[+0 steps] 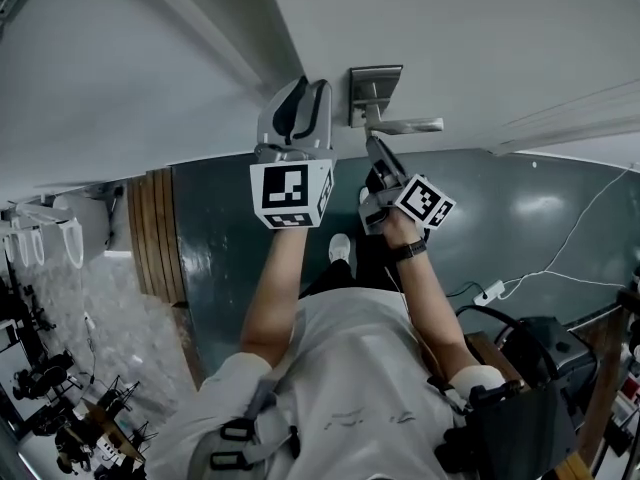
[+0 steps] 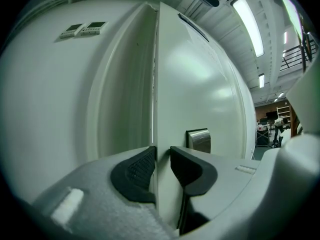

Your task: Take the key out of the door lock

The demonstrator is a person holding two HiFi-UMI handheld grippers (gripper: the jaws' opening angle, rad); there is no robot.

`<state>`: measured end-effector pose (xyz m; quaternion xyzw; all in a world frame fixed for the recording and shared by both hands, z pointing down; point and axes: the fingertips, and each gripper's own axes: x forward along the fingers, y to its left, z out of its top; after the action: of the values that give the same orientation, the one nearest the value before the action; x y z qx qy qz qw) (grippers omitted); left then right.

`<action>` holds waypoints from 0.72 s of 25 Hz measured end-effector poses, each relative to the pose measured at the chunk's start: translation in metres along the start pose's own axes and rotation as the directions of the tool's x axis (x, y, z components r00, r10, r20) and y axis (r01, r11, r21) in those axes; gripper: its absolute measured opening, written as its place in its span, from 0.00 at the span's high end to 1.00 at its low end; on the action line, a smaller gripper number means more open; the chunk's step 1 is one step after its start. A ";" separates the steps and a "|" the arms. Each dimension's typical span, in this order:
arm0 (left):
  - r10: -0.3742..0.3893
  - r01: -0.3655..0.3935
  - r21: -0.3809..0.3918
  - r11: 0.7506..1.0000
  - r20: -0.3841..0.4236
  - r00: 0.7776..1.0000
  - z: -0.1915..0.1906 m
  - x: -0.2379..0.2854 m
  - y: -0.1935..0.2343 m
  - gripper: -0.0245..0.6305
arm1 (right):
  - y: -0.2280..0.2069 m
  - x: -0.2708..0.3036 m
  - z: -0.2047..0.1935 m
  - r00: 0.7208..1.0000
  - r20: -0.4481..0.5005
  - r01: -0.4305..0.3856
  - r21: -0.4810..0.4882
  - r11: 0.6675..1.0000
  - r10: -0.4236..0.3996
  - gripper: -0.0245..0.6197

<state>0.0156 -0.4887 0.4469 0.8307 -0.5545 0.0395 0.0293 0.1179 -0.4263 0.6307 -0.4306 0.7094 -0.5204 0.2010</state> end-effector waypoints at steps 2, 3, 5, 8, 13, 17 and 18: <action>0.001 -0.001 0.000 1.000 -0.003 1.000 0.000 0.001 0.000 0.81 | -0.002 0.000 0.000 0.998 0.043 -0.052 0.114 0.992 0.047 0.92; -0.001 0.001 0.001 1.000 -0.005 1.000 0.000 0.002 0.000 0.81 | -0.005 -0.001 0.001 0.995 0.077 -0.084 0.194 0.977 0.070 0.92; -0.006 0.006 -0.001 1.000 -0.007 1.000 0.000 0.002 -0.002 0.81 | -0.007 -0.003 0.001 0.981 0.153 -0.165 0.332 0.929 0.120 0.93; 0.000 0.000 -0.001 1.000 -0.008 1.000 -0.001 0.005 0.000 0.81 | -0.008 -0.002 0.001 0.974 0.188 -0.189 0.352 0.917 0.129 0.93; 0.010 -0.009 0.012 1.000 -0.021 1.000 -0.002 0.004 0.001 0.81 | -0.007 -0.002 0.000 0.983 0.160 -0.140 0.352 0.925 0.088 0.93; 0.007 -0.006 0.022 1.000 -0.017 1.000 -0.002 0.004 0.000 0.81 | -0.003 -0.012 -0.005 0.984 0.155 -0.137 0.340 0.930 0.088 0.93; 0.004 -0.003 0.022 1.000 -0.017 1.000 -0.002 0.004 -0.001 0.81 | -0.003 -0.020 -0.009 0.983 0.157 -0.146 0.336 0.931 0.097 0.93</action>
<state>0.0175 -0.4918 0.4494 0.8296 -0.5553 0.0525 0.0247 0.1234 -0.4048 0.6338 -0.3788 0.6165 -0.5926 0.3540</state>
